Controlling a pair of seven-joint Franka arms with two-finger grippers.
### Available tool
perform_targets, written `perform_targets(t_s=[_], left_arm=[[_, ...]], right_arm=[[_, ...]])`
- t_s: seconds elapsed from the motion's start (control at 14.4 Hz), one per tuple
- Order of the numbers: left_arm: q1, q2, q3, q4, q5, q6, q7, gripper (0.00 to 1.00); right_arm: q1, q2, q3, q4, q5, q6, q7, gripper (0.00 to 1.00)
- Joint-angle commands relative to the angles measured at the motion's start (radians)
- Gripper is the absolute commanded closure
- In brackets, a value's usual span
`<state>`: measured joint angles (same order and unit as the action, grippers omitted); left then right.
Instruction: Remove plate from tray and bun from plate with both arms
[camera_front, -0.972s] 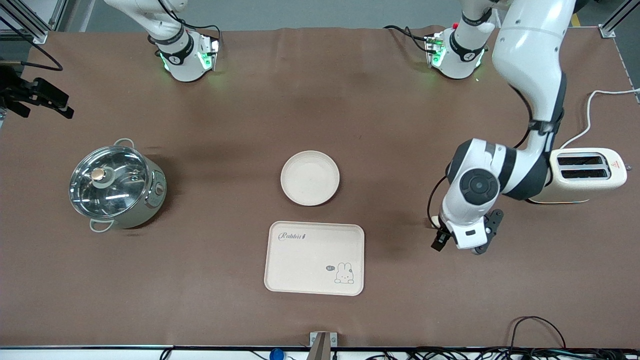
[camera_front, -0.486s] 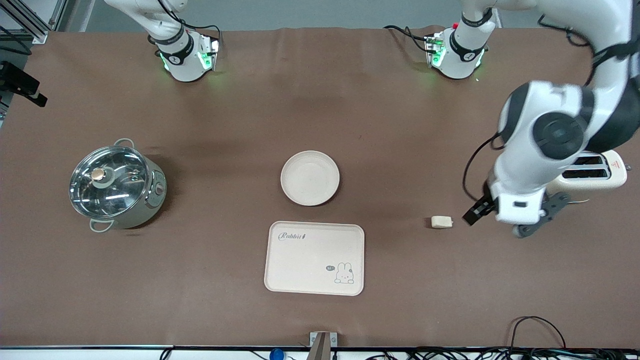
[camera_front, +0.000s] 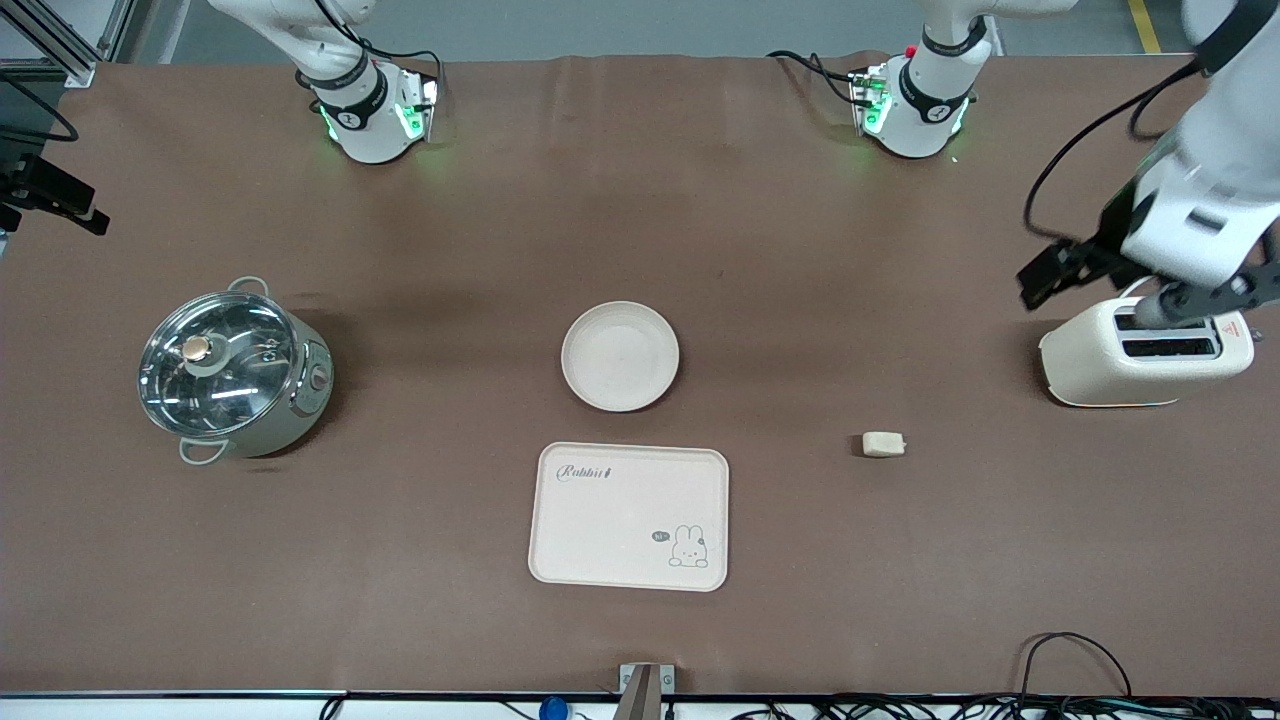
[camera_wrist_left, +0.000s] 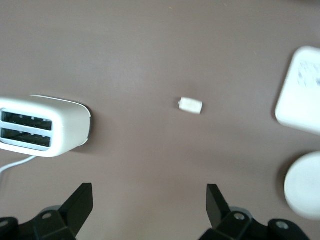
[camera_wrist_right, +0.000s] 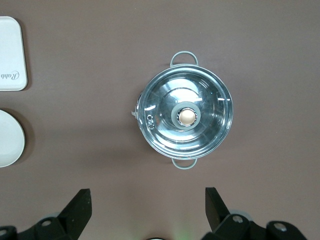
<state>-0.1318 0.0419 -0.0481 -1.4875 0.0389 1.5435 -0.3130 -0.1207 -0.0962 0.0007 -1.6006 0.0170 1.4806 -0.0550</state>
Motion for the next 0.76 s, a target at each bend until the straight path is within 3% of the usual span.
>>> perform_targets(t_s=[0.0, 0.28, 0.49, 0.69], left_arm=[[0.031, -0.091, 0.002, -0.059, -0.057, -0.071, 0.194, 0.00], [0.031, -0.273, -0.002, -0.255, -0.054, -0.066, 0.210, 0.00], [0.037, -0.275, -0.010, -0.247, -0.053, -0.077, 0.212, 0.00], [0.032, -0.217, -0.009, -0.157, -0.048, -0.132, 0.221, 0.00]], right_arm=[[0.035, 0.000, 0.005, 0.030, -0.006, -0.009, 0.007, 0.00], [0.053, 0.000, 0.005, 0.030, -0.006, -0.017, 0.037, 0.00], [0.053, 0.000, 0.005, 0.028, -0.003, -0.019, 0.037, 0.00], [0.053, 0.000, 0.005, 0.028, -0.003, -0.020, 0.038, 0.00]])
